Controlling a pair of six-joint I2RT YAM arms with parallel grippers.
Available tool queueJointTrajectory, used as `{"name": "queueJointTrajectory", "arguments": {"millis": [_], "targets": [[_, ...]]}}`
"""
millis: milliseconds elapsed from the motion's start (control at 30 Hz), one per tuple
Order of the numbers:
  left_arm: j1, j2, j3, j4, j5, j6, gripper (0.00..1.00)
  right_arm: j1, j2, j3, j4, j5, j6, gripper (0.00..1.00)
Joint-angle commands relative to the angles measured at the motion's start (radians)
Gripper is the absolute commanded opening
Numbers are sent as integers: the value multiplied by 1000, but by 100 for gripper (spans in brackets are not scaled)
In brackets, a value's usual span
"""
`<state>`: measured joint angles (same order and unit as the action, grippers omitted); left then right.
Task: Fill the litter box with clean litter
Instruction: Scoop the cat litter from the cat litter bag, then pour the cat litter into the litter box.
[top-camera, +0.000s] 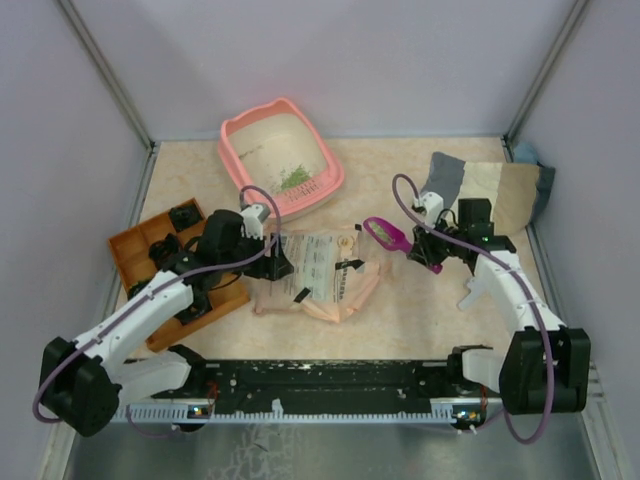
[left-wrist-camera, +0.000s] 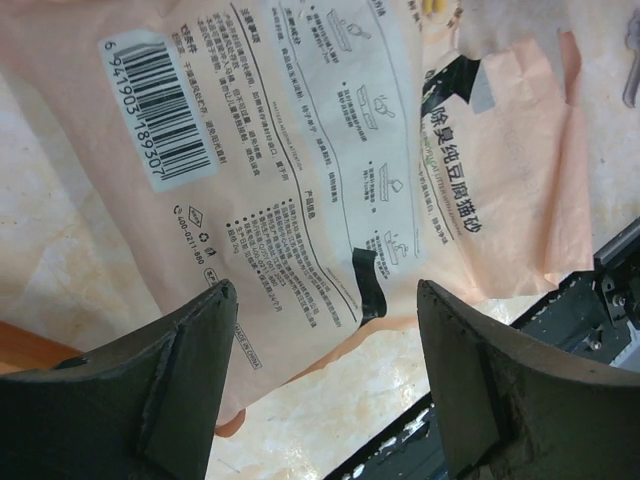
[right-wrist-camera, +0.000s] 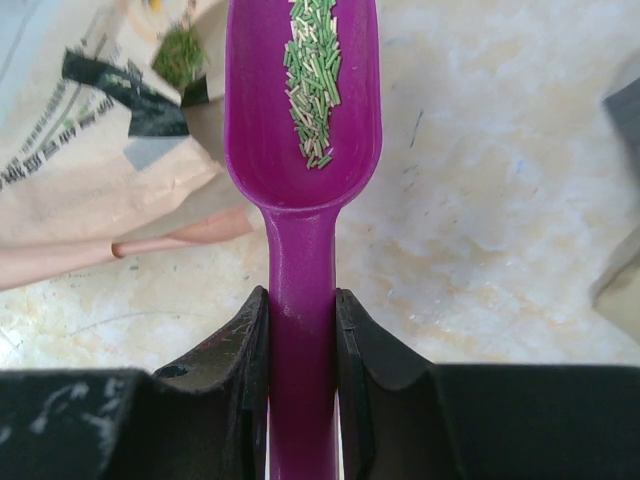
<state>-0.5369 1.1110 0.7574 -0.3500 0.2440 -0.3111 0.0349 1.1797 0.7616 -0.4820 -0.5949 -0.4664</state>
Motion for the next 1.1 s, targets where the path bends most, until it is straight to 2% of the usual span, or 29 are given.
{"name": "queueJointTrajectory", "arguments": {"millis": [0, 167, 300, 333, 633, 900, 1067], "targets": [[-3, -92, 1, 17, 10, 47, 79, -10, -68, 109, 55, -11, 69, 0], [-2, -185, -46, 58, 16, 46, 86, -2, -32, 200, 66, 45, 109, 0], [-2, -232, -50, 35, 13, 65, 92, 70, 22, 280, 69, 138, 110, 0], [-2, -244, -51, 27, 12, 72, 99, 95, 35, 295, 80, 166, 109, 0], [-3, -365, -95, 24, 1, 118, 100, 267, 240, 522, 103, 391, 85, 0], [-3, -445, -90, 19, -76, 132, 100, 415, 387, 636, 187, 625, -132, 0], [-3, -540, -93, 3, -177, 126, 100, 449, 522, 758, 139, 701, -254, 0]]}}
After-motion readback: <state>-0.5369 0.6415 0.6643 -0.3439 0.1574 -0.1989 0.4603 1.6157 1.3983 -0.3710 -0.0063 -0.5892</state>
